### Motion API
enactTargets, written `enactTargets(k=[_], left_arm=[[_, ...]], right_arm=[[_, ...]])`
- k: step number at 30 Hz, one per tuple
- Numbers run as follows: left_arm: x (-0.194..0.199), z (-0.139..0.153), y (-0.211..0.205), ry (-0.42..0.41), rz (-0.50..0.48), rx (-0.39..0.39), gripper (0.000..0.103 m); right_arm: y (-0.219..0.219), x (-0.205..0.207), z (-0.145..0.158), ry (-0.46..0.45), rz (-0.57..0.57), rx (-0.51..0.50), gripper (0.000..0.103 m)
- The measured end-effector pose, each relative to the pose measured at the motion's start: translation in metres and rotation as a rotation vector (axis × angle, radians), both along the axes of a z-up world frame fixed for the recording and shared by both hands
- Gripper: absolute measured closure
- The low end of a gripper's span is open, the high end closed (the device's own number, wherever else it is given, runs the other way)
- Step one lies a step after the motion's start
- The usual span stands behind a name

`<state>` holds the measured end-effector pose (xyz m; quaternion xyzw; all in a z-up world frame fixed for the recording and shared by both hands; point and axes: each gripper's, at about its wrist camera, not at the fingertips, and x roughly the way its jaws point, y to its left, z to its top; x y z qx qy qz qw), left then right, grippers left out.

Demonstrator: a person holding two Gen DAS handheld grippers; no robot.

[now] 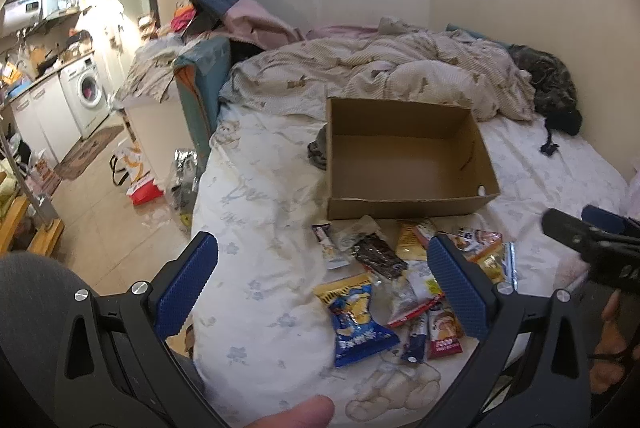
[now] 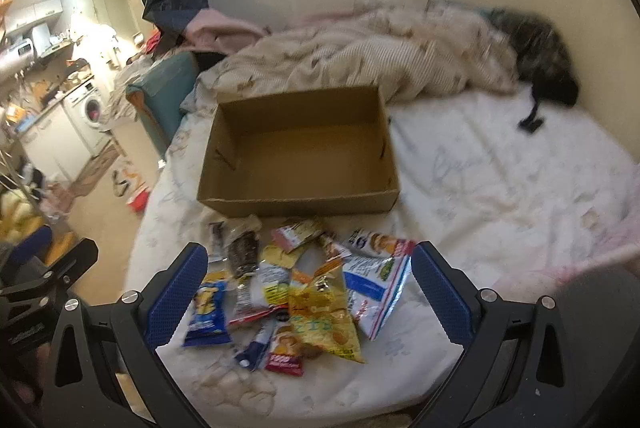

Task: Organize snacks
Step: 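Grasp the blue chip bag with the left tool while the right tool grasps the yellow chip bag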

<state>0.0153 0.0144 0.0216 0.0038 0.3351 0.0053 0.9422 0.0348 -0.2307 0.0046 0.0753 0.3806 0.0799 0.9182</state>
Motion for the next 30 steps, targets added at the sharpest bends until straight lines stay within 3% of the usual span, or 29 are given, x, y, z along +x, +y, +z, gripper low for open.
enactTargets(k=[3,6,9,11,14,17,20,23,26,28,29,30], left_arm=[[0.029,-0.002,0.015,0.091,0.030,-0.008,0.000],[0.057,-0.024,0.025,0.226,0.055,0.005,0.000],[0.078,-0.066,0.030,0.429,0.081,-0.065,0.000],[0.089,-0.102,0.030,0.581,0.096,-0.161,0.000],[0.097,-0.143,0.023,0.698,0.131,-0.213,0.011],[0.100,-0.166,0.009,0.747,0.128,-0.221,0.015],[0.100,-0.179,-0.005,0.765,0.101,-0.217,0.015],[0.100,-0.185,-0.018,0.754,0.075,-0.158,0.022],[0.100,-0.192,-0.024,0.781,0.072,-0.128,0.034],[0.098,-0.197,-0.023,0.801,0.080,-0.151,0.054],[0.098,-0.199,-0.024,0.806,0.073,-0.167,0.063],[0.097,-0.199,-0.023,0.805,0.070,-0.164,0.066]], right_arm=[[-0.013,0.019,-0.003,0.079,0.019,0.064,0.000],[-0.025,0.031,-0.016,0.138,-0.012,0.100,0.000],[-0.033,0.039,-0.035,0.224,-0.032,0.150,0.000],[-0.037,0.041,-0.045,0.273,-0.047,0.174,0.000],[-0.041,0.046,-0.054,0.313,-0.062,0.199,0.000],[-0.046,0.051,-0.065,0.372,-0.074,0.214,0.003],[-0.038,0.059,-0.087,0.502,-0.013,0.231,0.030],[-0.023,0.067,-0.110,0.588,0.008,0.175,0.033],[-0.007,0.071,-0.125,0.624,0.041,0.113,0.038],[0.002,0.073,-0.131,0.638,0.053,0.076,0.042],[0.006,0.074,-0.133,0.634,0.060,0.053,0.050],[0.008,0.074,-0.132,0.625,0.069,0.041,0.065]])
